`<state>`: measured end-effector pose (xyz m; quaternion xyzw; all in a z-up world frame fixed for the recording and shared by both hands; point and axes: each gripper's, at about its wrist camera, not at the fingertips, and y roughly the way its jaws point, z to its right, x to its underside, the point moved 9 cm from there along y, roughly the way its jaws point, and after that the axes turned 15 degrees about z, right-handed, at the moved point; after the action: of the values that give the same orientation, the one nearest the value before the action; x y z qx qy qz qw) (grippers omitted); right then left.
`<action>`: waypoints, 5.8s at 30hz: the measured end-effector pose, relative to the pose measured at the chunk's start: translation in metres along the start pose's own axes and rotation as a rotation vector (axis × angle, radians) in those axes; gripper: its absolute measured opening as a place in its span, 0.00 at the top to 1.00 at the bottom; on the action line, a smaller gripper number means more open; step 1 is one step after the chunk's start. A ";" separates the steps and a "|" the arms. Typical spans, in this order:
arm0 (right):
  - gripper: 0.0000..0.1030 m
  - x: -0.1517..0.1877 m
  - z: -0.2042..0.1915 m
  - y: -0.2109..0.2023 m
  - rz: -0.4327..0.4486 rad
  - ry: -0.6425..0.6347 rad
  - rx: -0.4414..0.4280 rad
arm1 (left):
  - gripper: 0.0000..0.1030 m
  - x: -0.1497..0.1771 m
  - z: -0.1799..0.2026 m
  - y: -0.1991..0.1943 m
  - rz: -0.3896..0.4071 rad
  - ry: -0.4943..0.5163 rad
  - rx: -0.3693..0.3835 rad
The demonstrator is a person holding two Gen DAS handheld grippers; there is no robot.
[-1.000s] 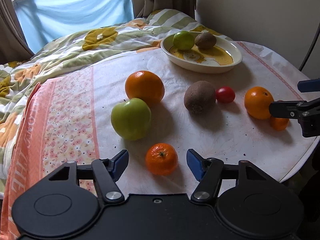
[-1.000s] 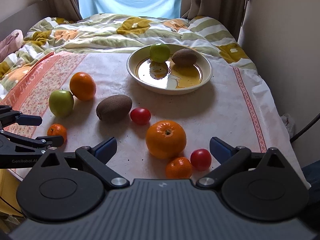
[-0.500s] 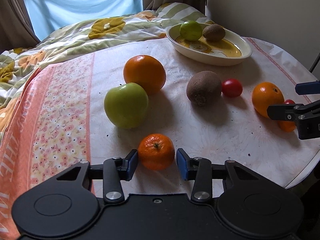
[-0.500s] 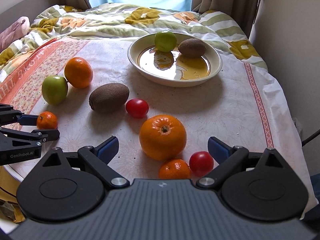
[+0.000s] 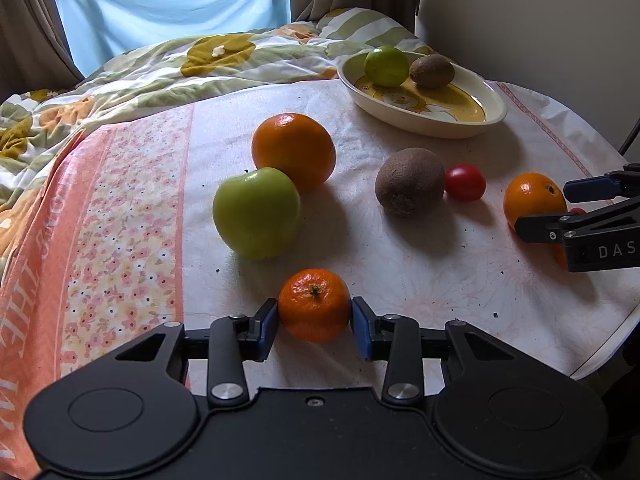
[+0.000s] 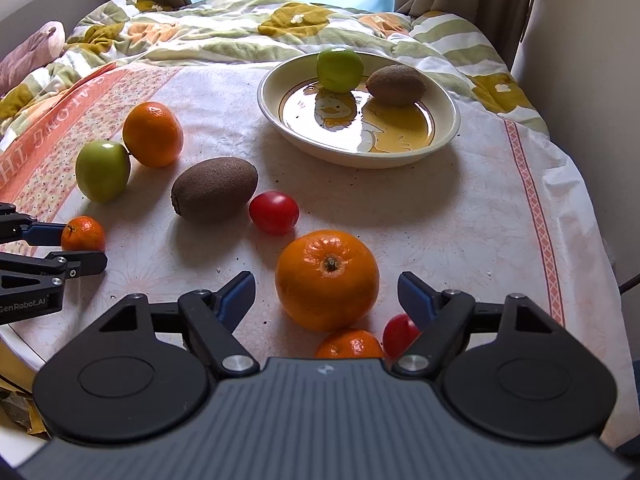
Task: Organize fruits
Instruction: 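Grasp the small mandarin with left gripper while right gripper grasps the large orange, then carry mandarin into the bowl and open left gripper while right carries orange, then lower the large orange into the bowl and open right gripper, then withdraw both grippers from the bowl toward the remaining apple and kiwi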
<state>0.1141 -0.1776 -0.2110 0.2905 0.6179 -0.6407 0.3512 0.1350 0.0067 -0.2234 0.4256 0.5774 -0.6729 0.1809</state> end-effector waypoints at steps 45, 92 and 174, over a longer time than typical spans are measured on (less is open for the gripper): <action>0.28 -0.115 0.076 -0.041 0.153 0.160 -0.058 | 0.58 -0.163 0.045 -0.034 0.242 0.010 0.015; 0.28 -0.132 0.118 0.103 -0.006 0.248 0.026 | 0.05 -0.177 0.071 0.147 0.087 0.294 0.171; 0.00 -0.107 0.000 -0.038 0.143 0.009 -0.189 | 0.05 -0.084 -0.014 -0.061 0.149 0.053 -0.132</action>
<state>0.1463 -0.1687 -0.1026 0.3023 0.6550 -0.5515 0.4189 0.1430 0.0152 -0.1194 0.4722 0.5919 -0.6065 0.2427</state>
